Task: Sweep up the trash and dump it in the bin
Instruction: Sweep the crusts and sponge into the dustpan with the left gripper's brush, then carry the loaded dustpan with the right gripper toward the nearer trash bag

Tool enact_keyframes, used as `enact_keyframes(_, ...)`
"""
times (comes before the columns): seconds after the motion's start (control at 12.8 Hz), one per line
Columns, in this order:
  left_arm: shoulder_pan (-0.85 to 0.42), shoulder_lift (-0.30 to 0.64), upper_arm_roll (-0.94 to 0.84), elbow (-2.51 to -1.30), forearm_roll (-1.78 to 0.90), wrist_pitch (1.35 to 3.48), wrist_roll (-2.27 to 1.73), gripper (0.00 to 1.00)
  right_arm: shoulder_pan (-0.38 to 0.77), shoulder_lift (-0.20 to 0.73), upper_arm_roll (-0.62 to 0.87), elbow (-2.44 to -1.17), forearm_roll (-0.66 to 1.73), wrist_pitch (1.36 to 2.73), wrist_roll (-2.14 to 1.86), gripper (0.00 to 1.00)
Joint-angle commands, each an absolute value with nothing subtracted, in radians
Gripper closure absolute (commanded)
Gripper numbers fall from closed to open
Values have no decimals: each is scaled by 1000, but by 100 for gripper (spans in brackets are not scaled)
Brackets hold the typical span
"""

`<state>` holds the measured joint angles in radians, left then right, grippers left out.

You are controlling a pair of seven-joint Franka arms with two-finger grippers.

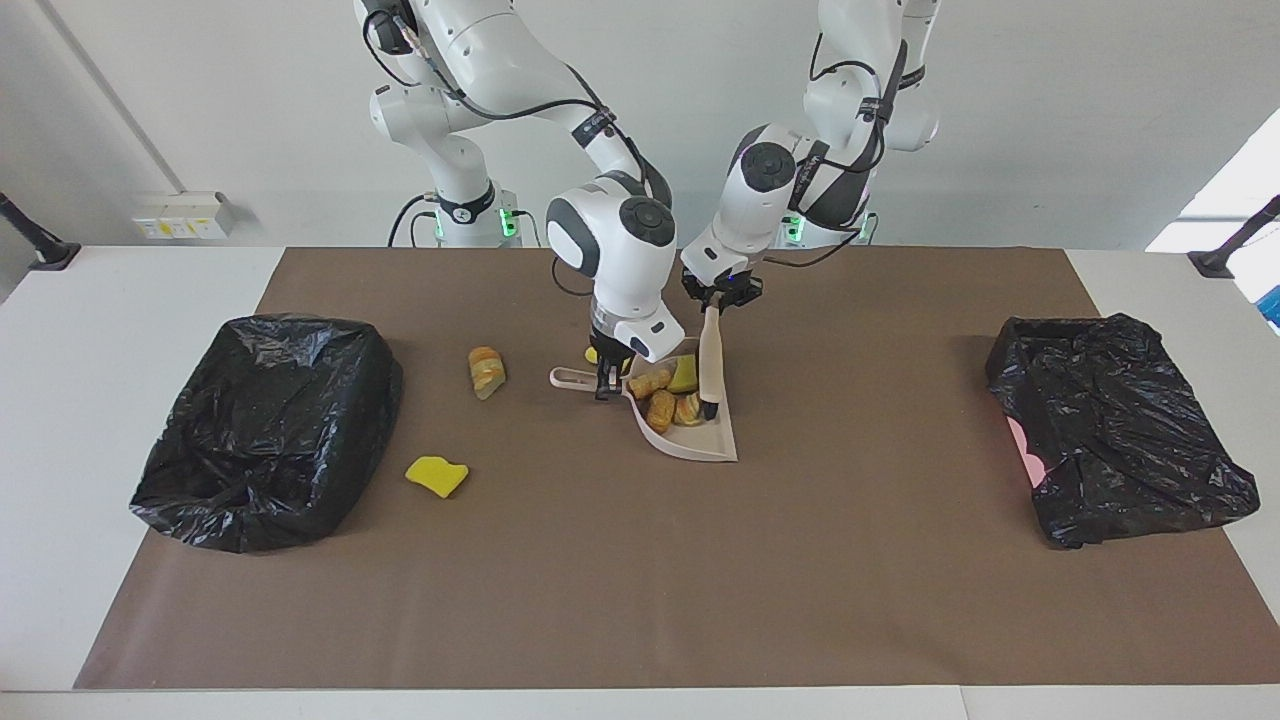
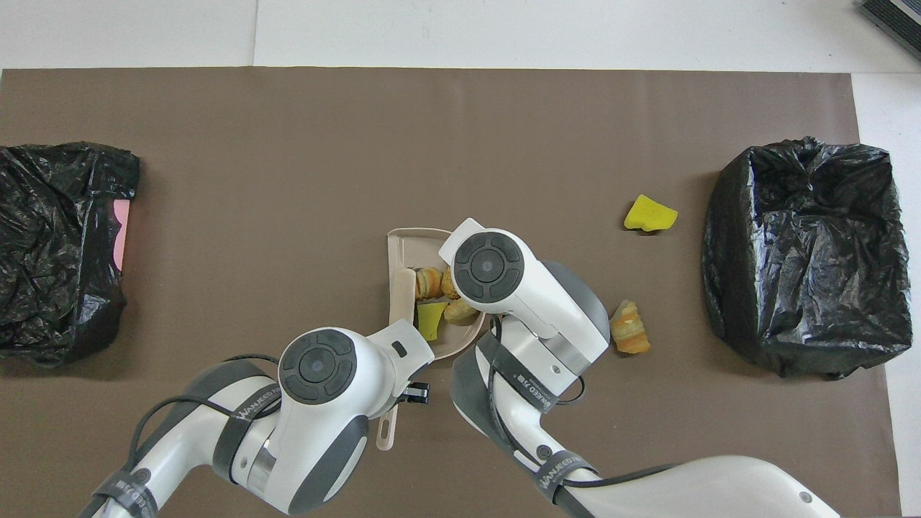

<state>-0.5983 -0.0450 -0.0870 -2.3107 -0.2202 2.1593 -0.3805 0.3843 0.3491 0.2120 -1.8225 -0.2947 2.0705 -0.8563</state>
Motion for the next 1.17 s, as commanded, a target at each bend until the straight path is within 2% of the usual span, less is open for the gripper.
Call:
enact_keyframes(0.0, -531, -52, -84, -2229, -241, 2041, -370, 100, 362, 333, 219, -1833, -295, 2060, -864, 100)
enact_keyframes(0.23, -491, -99, -71, -2163, -213, 1945, -457, 100, 341, 286, 219, -1827, -293, 2017, -888, 100)
enact_keyframes(0.55, -518, -192, -89, -2203, -190, 1852, -584, 100, 240, 218, 219, -1812, -210, 1936, -1047, 100)
enact_keyframes(0.7, -583, -245, -100, -2271, -190, 1899, -633, 100, 172, 196, 219, -1798, -164, 1904, -1165, 100)
enact_keyframes(0.94, -730, -210, -101, -2350, -190, 2075, -788, 100, 68, 198, 219, -1734, -121, 1839, -1345, 100)
enact_keyframes(1.09, -787, -190, -101, -2358, -192, 2112, -827, 100, 6, 199, 219, -1707, -106, 1810, -1434, 100)
